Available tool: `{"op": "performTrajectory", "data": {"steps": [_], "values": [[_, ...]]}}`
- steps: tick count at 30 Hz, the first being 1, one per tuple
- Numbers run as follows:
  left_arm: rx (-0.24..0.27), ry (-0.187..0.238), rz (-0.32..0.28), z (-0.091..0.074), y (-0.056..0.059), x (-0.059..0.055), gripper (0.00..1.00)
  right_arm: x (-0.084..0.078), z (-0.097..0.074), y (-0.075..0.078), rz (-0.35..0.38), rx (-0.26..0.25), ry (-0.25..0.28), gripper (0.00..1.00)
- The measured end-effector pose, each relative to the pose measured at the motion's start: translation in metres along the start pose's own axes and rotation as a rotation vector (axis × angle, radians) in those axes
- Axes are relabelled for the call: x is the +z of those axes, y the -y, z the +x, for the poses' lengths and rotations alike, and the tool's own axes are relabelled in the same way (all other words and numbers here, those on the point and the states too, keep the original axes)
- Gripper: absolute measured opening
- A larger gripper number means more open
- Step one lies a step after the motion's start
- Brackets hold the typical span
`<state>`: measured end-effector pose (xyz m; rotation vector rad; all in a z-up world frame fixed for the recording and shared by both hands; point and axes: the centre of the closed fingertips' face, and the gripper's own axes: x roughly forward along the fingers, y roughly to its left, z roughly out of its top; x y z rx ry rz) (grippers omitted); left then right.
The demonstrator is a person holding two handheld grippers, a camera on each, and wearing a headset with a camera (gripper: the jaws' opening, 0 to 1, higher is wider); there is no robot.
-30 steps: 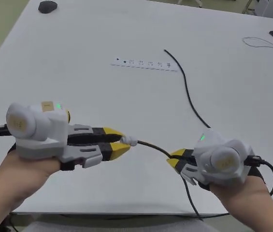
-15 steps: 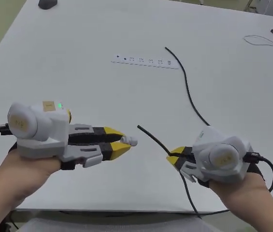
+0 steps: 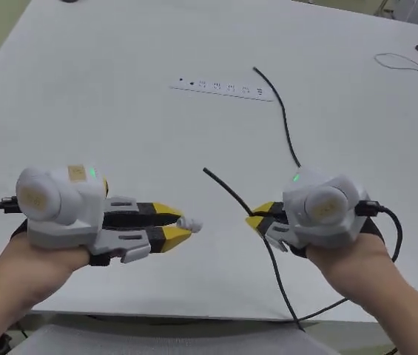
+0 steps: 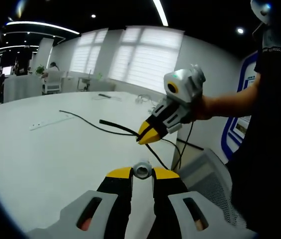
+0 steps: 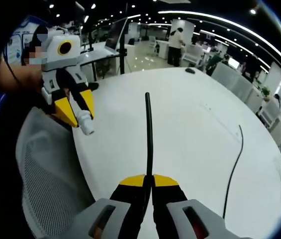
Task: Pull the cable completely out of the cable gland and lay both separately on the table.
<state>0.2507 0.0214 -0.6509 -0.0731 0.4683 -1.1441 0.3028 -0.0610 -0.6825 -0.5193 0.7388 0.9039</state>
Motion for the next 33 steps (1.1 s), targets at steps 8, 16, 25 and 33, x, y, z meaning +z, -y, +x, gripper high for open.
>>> {"op": "performTrajectory", "data": {"steps": [8,16,25,33], "values": [[0.017,-0.045,-0.013,-0.004,-0.009,-0.028,0.15,0.013,0.016,0.008,-0.011,0.001,-0.015,0.0],[0.035,-0.047,-0.03,-0.007,-0.016,-0.044,0.15,0.024,0.031,0.011,-0.003,0.013,-0.023,0.0],[0.039,-0.065,-0.054,-0.007,-0.023,-0.064,0.15,0.036,0.058,0.019,-0.052,0.006,-0.038,0.0],[0.045,-0.051,-0.07,-0.005,-0.034,-0.075,0.15,0.041,0.088,0.011,-0.125,0.045,-0.077,0.0]]}}
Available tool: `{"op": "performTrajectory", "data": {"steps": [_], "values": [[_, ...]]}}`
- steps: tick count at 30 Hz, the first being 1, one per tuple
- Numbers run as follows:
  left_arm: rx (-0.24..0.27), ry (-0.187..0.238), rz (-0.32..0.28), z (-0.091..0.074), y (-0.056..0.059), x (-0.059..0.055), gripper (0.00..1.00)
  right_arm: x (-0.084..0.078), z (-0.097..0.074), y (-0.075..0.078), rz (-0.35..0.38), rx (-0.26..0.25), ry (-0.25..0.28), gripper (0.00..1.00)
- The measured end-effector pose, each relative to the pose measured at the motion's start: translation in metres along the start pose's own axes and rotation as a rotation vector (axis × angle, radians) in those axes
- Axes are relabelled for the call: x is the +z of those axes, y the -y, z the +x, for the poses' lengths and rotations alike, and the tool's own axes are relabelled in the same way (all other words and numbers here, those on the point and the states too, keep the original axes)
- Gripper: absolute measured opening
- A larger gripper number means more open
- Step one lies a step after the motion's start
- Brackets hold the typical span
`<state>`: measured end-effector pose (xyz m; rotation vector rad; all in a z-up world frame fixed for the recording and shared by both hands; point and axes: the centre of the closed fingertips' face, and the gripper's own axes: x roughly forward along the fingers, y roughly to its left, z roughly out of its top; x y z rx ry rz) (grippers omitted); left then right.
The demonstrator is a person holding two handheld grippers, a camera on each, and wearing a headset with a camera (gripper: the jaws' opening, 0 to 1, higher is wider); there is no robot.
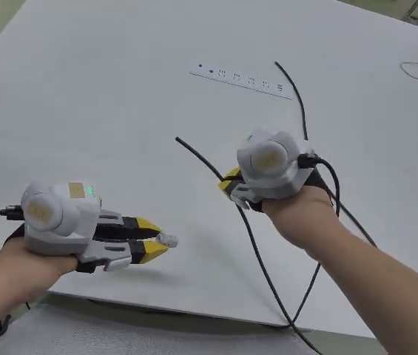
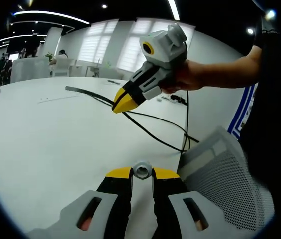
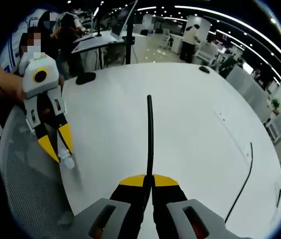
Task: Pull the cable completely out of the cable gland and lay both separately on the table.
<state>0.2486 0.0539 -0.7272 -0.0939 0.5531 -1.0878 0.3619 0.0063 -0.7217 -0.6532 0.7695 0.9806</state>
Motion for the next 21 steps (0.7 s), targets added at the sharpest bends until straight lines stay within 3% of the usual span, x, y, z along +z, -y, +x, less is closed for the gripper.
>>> {"op": "performTrajectory", "data": {"steps": [8,12,21], "values": [[-0.005,-0.024,0.022,0.002,-0.01,-0.012,0.15,0.014,0.025,-0.005,-0.048,0.052,-0.002,0.0],[-0.007,-0.028,-0.001,0.003,-0.014,-0.018,0.15,0.021,0.043,-0.007,-0.123,0.09,-0.02,0.0],[0.008,-0.034,-0.018,0.005,-0.022,-0.032,0.15,0.013,0.077,-0.032,-0.212,0.189,-0.074,0.0]]}}
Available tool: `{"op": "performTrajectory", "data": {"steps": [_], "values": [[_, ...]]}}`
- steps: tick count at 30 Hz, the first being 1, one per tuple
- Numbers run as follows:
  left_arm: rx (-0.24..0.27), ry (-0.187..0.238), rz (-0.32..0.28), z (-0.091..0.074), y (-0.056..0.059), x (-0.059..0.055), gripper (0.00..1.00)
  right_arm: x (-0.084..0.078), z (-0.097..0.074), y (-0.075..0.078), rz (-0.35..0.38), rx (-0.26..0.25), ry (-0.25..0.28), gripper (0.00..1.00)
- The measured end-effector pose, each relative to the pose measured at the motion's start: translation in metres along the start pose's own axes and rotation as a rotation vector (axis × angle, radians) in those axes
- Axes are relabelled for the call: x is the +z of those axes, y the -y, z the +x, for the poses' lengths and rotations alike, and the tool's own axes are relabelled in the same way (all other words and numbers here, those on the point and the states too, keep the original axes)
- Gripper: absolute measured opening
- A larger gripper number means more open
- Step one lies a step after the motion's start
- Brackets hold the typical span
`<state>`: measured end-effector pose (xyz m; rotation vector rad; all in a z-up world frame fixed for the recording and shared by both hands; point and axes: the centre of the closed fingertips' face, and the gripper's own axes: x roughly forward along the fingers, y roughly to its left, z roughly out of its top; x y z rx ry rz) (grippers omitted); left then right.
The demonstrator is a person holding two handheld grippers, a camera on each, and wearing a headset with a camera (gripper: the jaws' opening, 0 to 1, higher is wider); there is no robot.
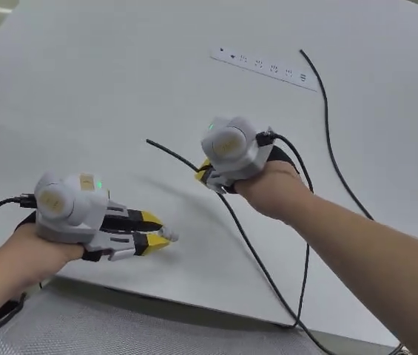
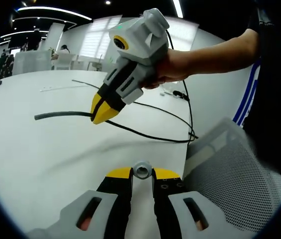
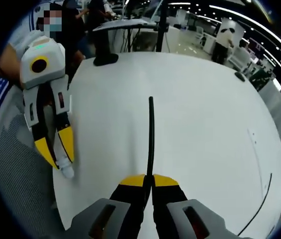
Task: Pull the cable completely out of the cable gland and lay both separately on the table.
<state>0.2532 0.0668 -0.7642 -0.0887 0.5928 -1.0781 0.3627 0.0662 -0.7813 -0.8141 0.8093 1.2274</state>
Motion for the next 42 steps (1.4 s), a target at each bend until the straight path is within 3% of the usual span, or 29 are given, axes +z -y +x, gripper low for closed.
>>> {"op": "performTrajectory", "data": {"steps": [8,16,33,36,42], "values": [[0.038,0.003,-0.026,0.001,-0.016,-0.008,0.15,-0.004,0.027,-0.015,-0.064,0.049,-0.026,0.0],[0.075,0.002,-0.05,0.002,-0.028,-0.018,0.15,-0.002,0.038,-0.022,-0.056,0.07,-0.034,0.0],[0.098,-0.015,-0.071,0.002,-0.034,-0.027,0.15,-0.004,0.04,-0.026,-0.034,0.065,-0.023,0.0],[0.102,-0.039,-0.076,0.004,-0.035,-0.034,0.15,-0.004,0.041,-0.026,-0.035,0.065,-0.025,0.0],[0.115,-0.053,-0.07,0.003,-0.037,-0.035,0.15,-0.004,0.04,-0.025,-0.029,0.065,-0.021,0.0]]}}
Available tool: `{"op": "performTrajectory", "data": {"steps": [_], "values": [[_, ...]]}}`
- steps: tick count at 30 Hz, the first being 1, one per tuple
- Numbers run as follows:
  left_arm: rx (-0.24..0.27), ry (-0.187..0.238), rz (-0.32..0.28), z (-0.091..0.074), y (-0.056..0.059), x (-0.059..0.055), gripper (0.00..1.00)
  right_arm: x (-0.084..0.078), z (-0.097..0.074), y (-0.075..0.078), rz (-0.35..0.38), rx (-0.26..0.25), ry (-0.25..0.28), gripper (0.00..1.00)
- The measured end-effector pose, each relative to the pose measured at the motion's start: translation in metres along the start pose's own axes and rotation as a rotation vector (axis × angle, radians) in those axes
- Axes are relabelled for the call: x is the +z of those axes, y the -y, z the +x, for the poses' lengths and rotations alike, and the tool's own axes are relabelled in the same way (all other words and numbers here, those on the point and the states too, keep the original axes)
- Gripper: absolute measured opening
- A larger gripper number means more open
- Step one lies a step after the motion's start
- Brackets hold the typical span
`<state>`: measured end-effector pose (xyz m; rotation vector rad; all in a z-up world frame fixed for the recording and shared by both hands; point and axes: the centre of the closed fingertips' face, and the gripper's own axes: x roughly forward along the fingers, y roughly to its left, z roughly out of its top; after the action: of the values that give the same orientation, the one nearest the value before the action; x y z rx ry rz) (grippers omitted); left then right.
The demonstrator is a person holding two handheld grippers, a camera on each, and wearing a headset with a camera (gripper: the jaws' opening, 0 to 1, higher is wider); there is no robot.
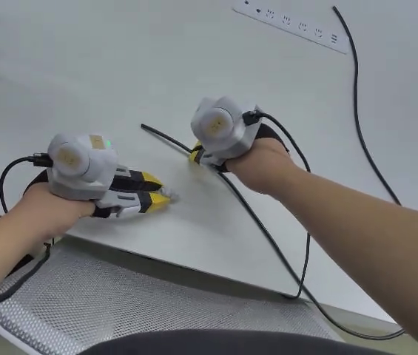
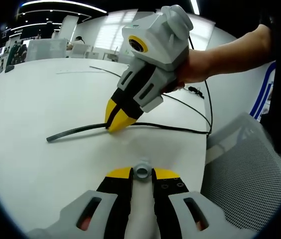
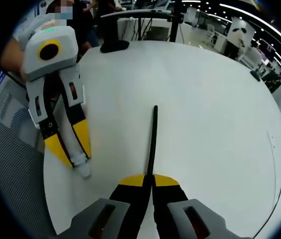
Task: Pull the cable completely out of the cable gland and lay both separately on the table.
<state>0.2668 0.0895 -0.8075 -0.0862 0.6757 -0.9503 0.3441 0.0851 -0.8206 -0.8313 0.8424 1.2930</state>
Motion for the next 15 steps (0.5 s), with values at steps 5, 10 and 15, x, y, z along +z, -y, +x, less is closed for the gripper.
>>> {"op": "performTrajectory", "data": {"steps": [5,10,15], "values": [[0.004,-0.026,-0.017,0.0006,-0.0007,-0.0049,0.15,0.0,-0.0001,0.0009,0.007,-0.002,-0.001,0.0],[0.013,-0.043,0.011,0.0019,-0.002,-0.0054,0.16,0.0,-0.0003,0.0002,-0.003,-0.005,-0.006,0.01],[0.025,-0.061,0.042,0.0018,-0.0024,-0.0062,0.16,0.0004,-0.0002,0.0,-0.01,-0.009,-0.01,0.01]]}}
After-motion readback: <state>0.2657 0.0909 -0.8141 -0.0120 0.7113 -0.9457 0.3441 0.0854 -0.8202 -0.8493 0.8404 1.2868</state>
